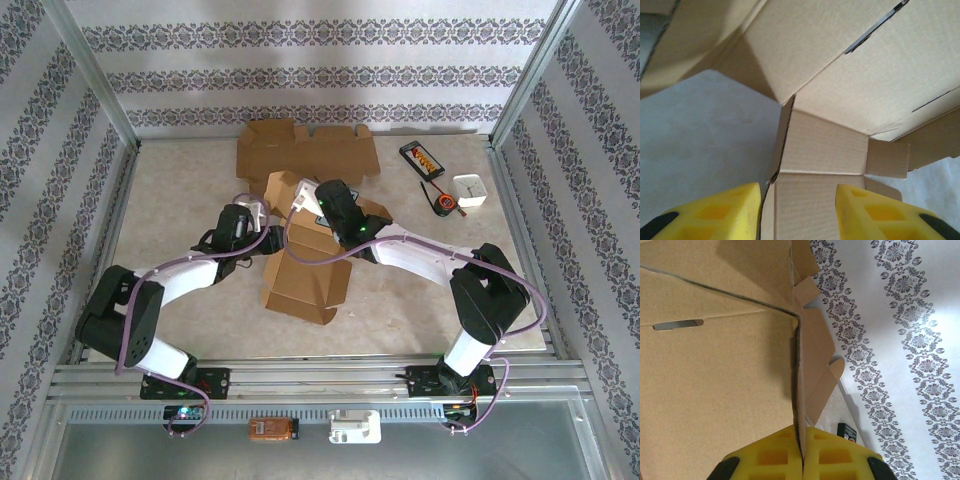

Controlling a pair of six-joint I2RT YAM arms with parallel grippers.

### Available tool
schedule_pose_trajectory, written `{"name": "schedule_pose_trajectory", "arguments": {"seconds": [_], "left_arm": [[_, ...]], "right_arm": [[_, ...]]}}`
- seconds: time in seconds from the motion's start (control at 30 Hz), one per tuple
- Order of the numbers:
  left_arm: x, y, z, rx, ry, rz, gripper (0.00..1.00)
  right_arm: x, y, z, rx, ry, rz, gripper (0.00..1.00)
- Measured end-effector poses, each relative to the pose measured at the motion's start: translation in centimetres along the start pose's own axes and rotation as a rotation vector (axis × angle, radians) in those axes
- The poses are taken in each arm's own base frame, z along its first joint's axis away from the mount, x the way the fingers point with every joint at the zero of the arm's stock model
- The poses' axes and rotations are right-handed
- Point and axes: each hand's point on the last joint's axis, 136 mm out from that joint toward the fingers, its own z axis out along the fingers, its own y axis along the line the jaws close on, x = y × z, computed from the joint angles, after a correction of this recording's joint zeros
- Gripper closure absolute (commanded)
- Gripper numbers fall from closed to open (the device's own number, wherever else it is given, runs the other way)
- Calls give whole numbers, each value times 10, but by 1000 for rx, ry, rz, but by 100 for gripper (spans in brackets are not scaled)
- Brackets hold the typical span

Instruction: Fold the paper box

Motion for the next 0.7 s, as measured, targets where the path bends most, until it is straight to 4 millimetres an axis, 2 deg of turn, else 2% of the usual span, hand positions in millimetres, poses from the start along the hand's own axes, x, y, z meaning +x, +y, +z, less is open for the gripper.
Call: {"name": "schedule_pose_trajectory", "arguments": {"seconds": [0.2,0.37,0.47,0.6,0.7], "left_arm": [[-1,0,8,2,-15,16,57],[0,0,13,19,-14,20,72],[-4,-11,15,69,-33,24,78],[-2,-32,21,156,-39,42,77],[6,-38,28,188,-21,40,75]], "right_arm": [[-6,5,-3,-10,-14,-6,97],[-6,6,-3,-12,-16,-7,97],[-6,6,-3,-13,-16,-3,97],[-6,6,-3,-13,-15,5,97],[-6,6,-3,-13,-15,9,97]]}}
